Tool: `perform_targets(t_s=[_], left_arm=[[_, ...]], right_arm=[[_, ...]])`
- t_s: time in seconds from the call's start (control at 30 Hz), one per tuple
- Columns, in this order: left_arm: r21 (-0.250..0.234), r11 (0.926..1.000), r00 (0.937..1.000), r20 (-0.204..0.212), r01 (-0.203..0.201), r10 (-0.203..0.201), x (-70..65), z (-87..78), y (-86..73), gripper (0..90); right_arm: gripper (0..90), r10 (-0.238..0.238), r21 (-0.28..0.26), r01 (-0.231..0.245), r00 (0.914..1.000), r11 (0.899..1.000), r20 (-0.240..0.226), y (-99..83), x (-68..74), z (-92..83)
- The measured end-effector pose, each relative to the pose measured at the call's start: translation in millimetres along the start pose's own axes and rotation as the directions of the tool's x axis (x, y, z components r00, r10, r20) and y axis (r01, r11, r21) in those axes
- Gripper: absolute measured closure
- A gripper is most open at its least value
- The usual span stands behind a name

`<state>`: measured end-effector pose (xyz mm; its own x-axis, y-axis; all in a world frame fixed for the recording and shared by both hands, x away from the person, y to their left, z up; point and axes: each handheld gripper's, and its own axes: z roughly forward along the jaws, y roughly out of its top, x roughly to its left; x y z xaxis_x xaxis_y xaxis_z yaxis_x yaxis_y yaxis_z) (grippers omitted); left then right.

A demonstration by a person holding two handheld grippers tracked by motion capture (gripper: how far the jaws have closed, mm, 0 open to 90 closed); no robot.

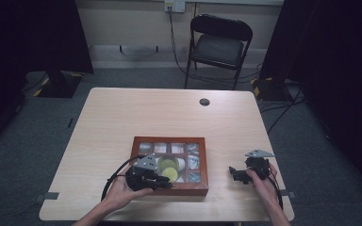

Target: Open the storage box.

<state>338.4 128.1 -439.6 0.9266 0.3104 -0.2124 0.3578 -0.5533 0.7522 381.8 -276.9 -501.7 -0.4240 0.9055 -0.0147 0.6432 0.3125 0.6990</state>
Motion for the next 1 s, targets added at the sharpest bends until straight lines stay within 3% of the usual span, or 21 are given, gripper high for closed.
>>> perform_targets(t_s=[0.23, 0.53, 1.0], left_arm=[[-0.018, 0.9991, 0.9991, 0.019, 0.038, -0.038, 2.7, -1.4, 0.7, 80.8], [-0.010, 0.9992, 0.9991, 0.018, 0.038, -0.038, 2.6, -2.5, 3.1, 80.8], [-0.045, 0.9957, 0.9963, 0.032, 0.081, -0.079, 4.0, -7.8, 5.0, 80.8]], right_arm=[[0.0, 0.000, 0.000, 0.000, 1.0000, 1.000, 0.000, 0.0, 0.0, 0.0], [0.0, 0.000, 0.000, 0.000, 1.0000, 1.000, 0.000, 0.0, 0.0, 0.0], [0.0, 0.000, 0.000, 0.000, 1.0000, 1.000, 0.000, 0.0, 0.0, 0.0]])
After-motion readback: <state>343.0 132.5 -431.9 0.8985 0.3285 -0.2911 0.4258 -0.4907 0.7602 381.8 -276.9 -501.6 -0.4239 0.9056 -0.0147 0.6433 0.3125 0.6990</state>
